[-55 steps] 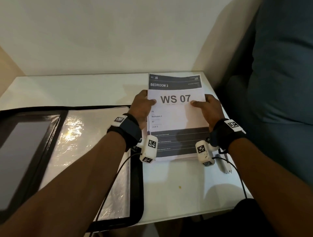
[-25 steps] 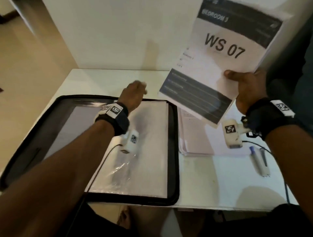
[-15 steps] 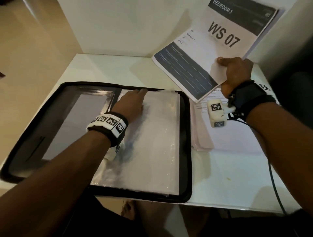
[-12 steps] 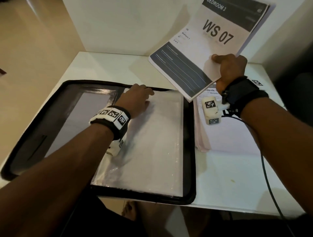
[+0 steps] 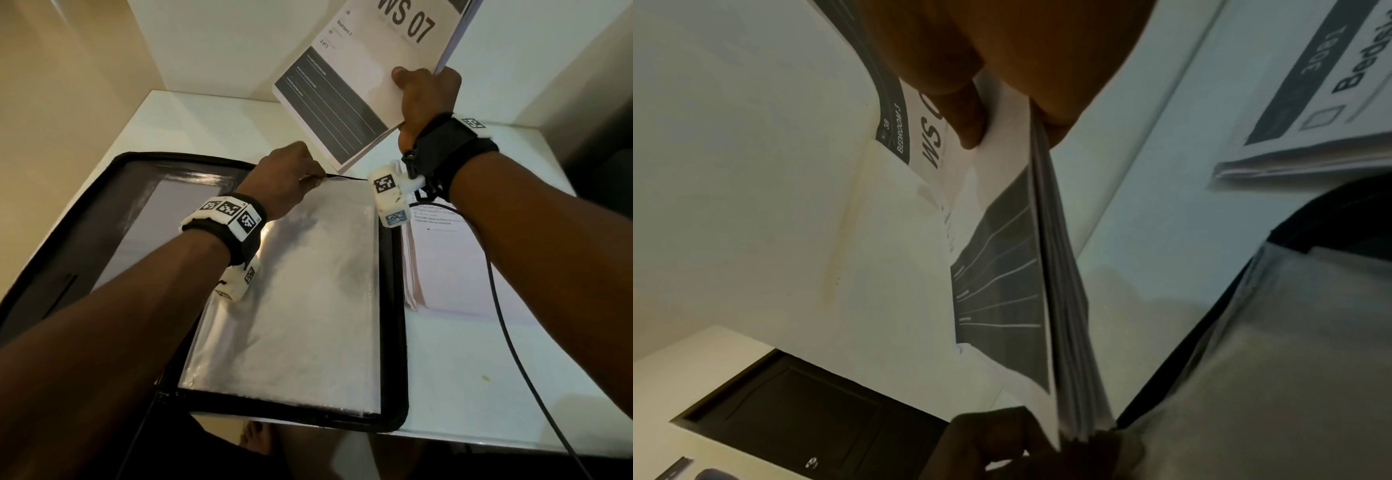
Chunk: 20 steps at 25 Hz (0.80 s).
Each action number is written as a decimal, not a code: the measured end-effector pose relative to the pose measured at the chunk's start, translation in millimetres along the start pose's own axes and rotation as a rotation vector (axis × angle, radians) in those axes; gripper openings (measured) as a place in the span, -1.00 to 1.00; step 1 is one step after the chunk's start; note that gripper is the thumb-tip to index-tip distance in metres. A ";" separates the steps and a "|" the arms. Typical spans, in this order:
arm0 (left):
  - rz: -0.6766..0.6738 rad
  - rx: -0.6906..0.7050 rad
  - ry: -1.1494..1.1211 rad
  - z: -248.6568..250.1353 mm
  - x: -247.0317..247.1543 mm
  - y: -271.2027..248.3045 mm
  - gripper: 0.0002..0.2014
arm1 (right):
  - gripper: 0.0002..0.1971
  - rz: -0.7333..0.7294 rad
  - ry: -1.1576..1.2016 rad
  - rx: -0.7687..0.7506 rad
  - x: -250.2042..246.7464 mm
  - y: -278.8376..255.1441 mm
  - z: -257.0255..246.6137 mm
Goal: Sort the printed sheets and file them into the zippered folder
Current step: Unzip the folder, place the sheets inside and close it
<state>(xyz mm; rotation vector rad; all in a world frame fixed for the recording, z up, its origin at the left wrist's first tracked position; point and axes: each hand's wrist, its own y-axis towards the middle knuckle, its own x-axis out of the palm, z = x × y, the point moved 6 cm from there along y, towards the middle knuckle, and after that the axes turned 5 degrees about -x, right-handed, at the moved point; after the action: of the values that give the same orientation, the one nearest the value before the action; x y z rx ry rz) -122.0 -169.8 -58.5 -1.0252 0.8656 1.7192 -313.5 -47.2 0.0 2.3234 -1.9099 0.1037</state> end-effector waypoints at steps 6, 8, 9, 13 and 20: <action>0.027 -0.075 -0.058 0.7 -3.3 6.1 -0.79 | -0.66 0.035 -0.011 -0.024 7.6 4.7 1.2; 0.037 -0.086 -0.091 -0.7 -3.2 6.6 -0.84 | -0.70 0.043 -0.032 -0.027 3.1 7.3 1.1; 0.010 -0.085 -0.071 -2.2 -0.6 6.2 -0.83 | -0.72 0.046 -0.037 -0.024 0.6 8.4 1.3; -0.126 -0.122 0.015 -7.0 9.9 9.4 -0.75 | -0.72 0.055 -0.011 -0.001 -7.9 11.9 3.6; -0.083 -0.143 0.039 -2.2 6.8 7.3 -0.89 | -0.70 0.074 0.023 -0.010 -16.0 14.0 2.2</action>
<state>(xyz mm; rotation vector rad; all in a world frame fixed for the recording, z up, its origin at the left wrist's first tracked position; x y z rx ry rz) -129.9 -171.6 -64.8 -1.1766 0.7225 1.7144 -330.4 -34.6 -3.6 2.2353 -1.9806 0.1277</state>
